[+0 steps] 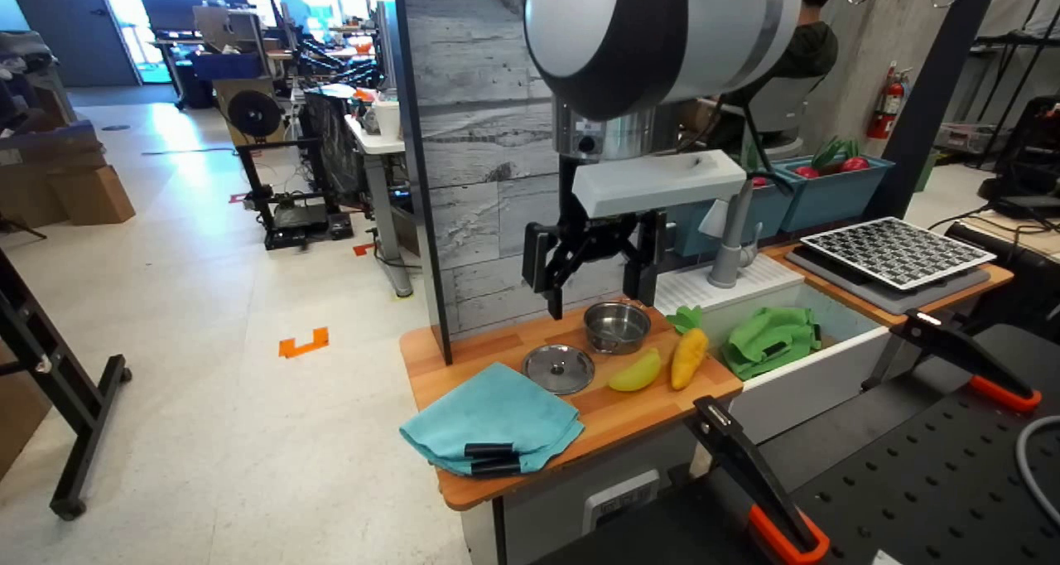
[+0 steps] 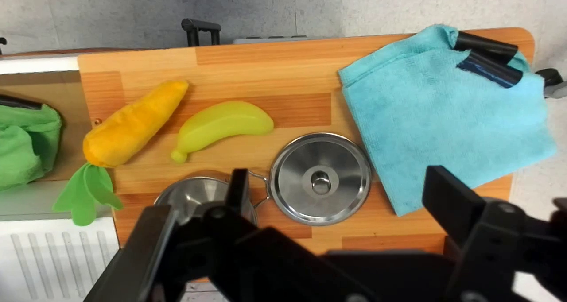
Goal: Pick the lid and put it on the pot
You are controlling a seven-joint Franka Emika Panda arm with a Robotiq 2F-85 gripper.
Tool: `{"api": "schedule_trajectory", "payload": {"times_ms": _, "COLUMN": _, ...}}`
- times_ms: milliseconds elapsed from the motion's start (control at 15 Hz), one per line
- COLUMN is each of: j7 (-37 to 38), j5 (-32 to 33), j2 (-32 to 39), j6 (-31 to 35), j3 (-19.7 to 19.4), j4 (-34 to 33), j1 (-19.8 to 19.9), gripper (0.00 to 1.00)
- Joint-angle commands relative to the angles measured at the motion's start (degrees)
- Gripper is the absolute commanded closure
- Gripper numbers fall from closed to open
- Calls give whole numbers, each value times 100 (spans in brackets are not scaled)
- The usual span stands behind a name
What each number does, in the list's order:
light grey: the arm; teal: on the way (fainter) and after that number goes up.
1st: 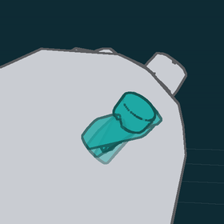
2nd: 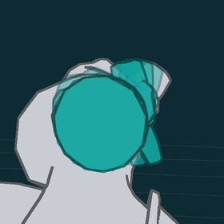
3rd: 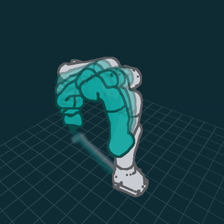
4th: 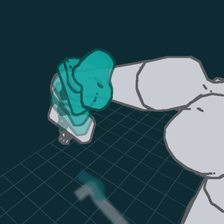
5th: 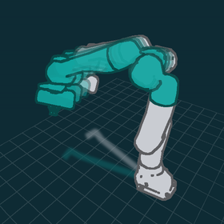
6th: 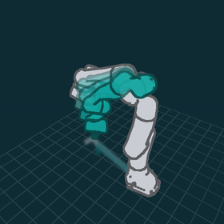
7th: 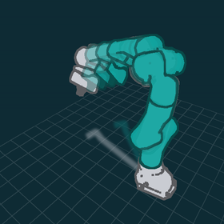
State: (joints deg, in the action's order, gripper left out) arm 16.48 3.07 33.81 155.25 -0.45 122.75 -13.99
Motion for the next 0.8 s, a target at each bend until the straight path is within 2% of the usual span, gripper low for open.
{"api": "schedule_trajectory", "payload": {"times_ms": 0, "j7": 130, "j5": 82, "j2": 442, "j6": 179, "j3": -135, "j4": -409, "j1": -192, "gripper": 0}}
{"api": "schedule_trajectory", "payload": {"times_ms": 733, "j7": 22, "j5": -40, "j2": 1460, "j6": 125, "j3": -95, "j4": -1382, "j1": -172, "gripper": 0}}
